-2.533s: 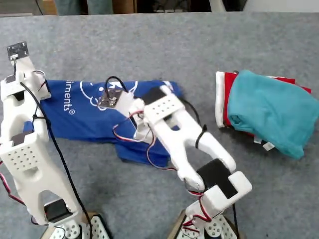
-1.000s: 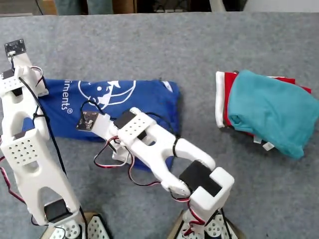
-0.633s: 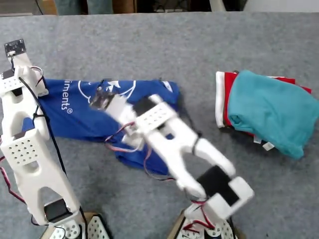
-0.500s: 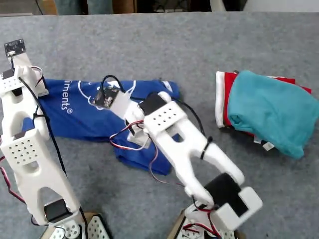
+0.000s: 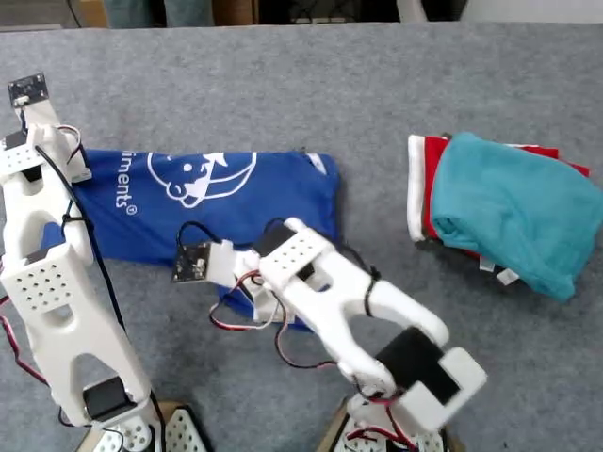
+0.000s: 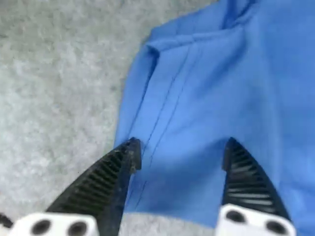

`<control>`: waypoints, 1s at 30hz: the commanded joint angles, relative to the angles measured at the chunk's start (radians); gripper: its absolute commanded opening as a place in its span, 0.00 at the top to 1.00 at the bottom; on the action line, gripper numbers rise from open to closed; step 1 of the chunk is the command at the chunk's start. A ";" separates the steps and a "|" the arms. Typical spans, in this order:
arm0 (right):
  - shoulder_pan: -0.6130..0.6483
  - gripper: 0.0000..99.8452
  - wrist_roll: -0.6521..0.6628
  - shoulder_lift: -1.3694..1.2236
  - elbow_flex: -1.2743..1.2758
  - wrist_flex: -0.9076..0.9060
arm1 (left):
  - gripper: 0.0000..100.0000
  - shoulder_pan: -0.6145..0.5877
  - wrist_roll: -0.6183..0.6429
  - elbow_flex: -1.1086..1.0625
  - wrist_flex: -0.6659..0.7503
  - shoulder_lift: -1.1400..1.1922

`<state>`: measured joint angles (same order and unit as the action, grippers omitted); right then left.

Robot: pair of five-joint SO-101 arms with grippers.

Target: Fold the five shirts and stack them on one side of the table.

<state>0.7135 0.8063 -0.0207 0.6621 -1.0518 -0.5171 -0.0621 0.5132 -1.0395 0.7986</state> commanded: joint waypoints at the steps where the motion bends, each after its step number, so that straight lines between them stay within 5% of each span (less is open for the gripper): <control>1: 0.002 0.71 0.005 -0.091 -0.027 0.034 | 0.97 -0.036 0.006 0.028 -0.003 -0.003; 12: -0.097 0.99 0.011 -0.202 -0.196 -0.008 | 0.97 -0.036 0.006 0.028 -0.003 -0.002; 21: -0.146 0.99 0.038 -0.274 -0.591 -0.350 | 0.97 -0.036 0.006 0.028 -0.003 -0.002; 30: -0.213 0.99 0.222 -0.710 -1.280 -0.715 | 0.97 -0.036 0.006 0.028 -0.003 -0.002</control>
<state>0.5201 0.9904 -0.6222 -0.3721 -1.6947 -0.5171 -0.0621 0.5132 -1.0395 0.7986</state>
